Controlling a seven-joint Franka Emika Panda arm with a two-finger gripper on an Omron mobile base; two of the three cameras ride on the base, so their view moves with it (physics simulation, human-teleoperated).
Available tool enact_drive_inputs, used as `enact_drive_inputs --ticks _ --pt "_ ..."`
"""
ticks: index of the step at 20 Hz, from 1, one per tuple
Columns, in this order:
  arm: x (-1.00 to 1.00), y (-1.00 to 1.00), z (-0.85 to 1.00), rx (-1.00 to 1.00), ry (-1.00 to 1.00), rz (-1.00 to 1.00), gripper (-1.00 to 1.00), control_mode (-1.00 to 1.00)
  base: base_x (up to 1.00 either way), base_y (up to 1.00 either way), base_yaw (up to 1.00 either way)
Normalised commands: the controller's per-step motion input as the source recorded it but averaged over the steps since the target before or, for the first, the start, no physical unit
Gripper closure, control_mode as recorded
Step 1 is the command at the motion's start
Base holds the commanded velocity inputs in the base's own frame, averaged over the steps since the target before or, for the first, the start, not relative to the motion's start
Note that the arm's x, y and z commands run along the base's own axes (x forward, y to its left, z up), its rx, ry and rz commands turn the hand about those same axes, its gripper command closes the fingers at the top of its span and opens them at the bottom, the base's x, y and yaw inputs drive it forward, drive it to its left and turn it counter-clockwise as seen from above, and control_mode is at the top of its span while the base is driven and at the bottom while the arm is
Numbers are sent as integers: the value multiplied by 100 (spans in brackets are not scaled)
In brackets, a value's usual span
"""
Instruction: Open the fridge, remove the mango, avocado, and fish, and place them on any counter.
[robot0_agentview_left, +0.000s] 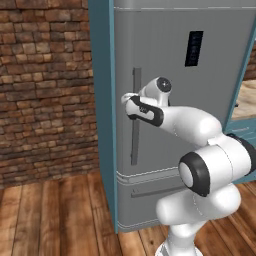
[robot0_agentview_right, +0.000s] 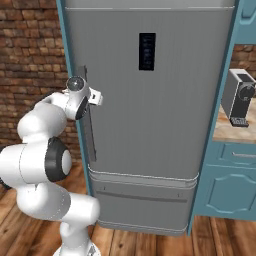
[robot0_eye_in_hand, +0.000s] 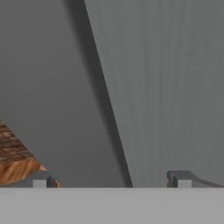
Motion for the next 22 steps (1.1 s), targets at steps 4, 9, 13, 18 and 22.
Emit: enact_drive_inputs --ticks 4,9,13,18,22 --pt "72 1 -29 3 0 0 -100 -100 0 0 0" --pt "19 2 -6 0 0 0 100 -100 0 0 0" --pt "0 0 0 0 0 0 100 -100 0 0 0" --pt "-8 0 0 0 0 0 100 -100 0 0 0" --pt "-100 -54 0 0 -9 -5 100 -100 0 0 0"
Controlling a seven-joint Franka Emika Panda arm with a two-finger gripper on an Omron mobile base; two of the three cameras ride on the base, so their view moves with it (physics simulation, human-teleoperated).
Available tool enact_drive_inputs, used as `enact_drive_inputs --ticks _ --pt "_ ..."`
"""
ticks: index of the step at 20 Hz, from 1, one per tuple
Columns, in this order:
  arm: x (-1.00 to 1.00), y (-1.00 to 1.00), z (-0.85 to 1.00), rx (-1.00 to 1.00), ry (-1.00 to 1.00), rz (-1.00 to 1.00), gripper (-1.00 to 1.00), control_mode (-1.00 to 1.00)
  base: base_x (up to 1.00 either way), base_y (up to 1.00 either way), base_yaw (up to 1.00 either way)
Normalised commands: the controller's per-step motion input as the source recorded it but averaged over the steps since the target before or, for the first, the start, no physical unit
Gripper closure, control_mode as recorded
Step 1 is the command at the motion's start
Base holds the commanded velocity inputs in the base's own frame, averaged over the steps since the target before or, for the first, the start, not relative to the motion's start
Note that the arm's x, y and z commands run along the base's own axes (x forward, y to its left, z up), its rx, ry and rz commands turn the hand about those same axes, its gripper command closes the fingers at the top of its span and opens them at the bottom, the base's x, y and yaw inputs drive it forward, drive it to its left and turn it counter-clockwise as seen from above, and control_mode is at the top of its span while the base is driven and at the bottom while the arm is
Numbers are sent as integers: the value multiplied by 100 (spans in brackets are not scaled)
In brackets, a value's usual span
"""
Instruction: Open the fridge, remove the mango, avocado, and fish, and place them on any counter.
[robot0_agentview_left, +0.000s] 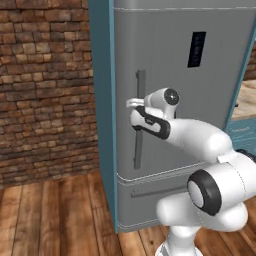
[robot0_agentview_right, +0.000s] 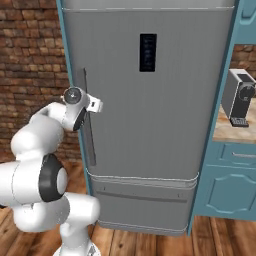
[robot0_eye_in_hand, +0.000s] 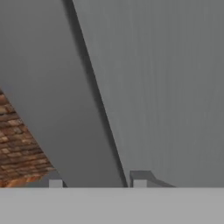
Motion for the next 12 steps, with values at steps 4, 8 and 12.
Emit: enact_drive_inputs --ticks 4,8,12 --pt "-100 -62 0 0 -4 -4 100 -100 0 0 0" --pt "-100 -55 0 0 -3 -5 100 -100 0 0 0" --pt "-100 -30 0 0 0 4 100 -100 0 0 0"
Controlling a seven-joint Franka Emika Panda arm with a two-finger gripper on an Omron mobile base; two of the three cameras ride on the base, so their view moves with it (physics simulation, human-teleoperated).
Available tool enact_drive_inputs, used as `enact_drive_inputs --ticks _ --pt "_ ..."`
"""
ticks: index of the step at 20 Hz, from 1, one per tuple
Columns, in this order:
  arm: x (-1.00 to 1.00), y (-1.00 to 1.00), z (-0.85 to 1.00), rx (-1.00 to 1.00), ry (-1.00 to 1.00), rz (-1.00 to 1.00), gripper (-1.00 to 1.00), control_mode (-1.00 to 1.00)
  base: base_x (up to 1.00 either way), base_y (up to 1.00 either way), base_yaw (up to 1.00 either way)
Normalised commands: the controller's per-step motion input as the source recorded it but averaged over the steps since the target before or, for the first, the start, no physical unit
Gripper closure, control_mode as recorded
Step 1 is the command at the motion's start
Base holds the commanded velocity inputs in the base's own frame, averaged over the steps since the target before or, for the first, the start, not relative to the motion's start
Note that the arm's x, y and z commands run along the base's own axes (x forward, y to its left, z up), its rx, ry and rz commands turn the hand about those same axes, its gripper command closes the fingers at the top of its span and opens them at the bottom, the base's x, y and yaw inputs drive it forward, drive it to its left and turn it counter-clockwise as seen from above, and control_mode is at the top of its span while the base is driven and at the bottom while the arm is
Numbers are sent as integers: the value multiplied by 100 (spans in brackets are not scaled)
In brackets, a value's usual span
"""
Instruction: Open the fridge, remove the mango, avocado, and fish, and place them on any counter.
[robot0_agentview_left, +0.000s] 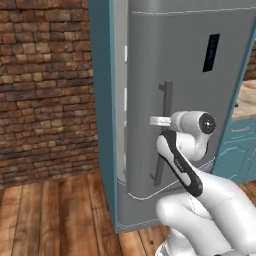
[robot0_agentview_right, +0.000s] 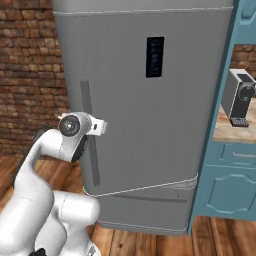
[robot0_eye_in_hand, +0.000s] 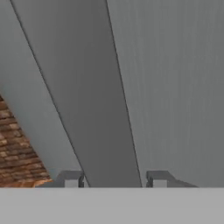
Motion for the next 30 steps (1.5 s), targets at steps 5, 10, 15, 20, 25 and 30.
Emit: enact_drive_inputs --ticks 5,10,15,20,25,30 --pt "-100 0 2 0 4 7 100 -100 0 0 0" --pt "-100 0 21 0 6 3 -100 -100 0 0 0" --pt "-100 6 52 -1 13 0 -100 -100 0 0 0" --pt "-100 72 13 -7 5 -4 -100 -100 0 0 0" --pt "-15 99 15 -9 0 -36 -100 -100 0 0 0" --pt "30 52 -5 -18 10 -30 -100 -100 0 0 0"
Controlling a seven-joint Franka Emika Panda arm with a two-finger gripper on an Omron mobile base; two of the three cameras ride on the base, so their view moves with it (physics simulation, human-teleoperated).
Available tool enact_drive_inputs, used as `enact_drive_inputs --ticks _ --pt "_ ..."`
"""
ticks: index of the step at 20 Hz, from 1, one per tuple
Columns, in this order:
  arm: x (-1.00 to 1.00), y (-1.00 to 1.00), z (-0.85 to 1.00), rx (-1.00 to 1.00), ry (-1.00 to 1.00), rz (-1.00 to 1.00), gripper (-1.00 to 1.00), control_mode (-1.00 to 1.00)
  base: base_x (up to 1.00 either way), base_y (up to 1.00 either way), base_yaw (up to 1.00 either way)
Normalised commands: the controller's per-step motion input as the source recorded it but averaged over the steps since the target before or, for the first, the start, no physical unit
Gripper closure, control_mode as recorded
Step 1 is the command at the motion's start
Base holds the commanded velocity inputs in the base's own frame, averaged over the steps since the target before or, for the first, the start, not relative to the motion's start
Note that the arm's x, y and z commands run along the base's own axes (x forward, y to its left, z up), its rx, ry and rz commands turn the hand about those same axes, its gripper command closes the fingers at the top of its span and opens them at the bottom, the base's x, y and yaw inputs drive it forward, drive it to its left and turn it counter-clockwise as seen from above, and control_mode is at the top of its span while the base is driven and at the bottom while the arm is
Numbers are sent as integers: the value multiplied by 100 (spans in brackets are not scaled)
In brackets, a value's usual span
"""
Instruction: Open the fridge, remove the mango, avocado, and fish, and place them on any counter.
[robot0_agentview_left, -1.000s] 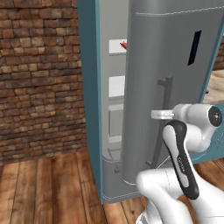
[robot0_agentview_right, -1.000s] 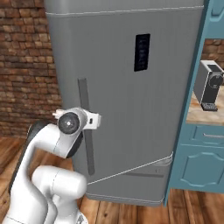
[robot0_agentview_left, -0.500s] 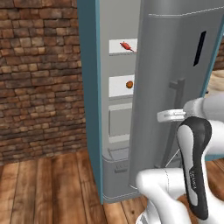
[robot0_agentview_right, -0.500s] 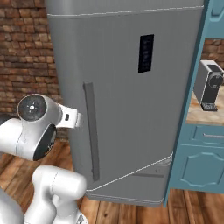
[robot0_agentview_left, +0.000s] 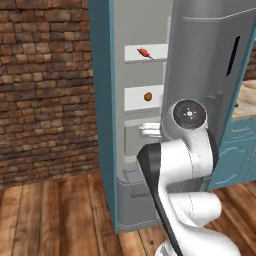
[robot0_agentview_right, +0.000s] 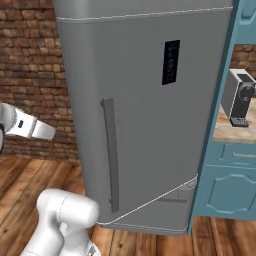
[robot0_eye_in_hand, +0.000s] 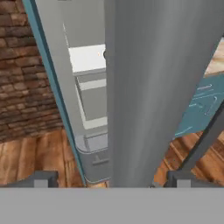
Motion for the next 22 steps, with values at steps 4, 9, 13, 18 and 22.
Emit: enact_drive_inputs --ticks 4,9,13,18,22 --pt "80 31 -20 -24 -7 -22 -100 -100 0 0 0" --pt "100 31 -16 -26 -2 -39 -100 -100 0 0 0" --pt "100 -1 -1 -7 9 -44 -100 -100 0 0 0" --pt "100 -45 -10 -1 13 -31 -100 -100 0 0 0" --pt "94 -43 -27 -3 0 -36 -100 -100 0 0 0"
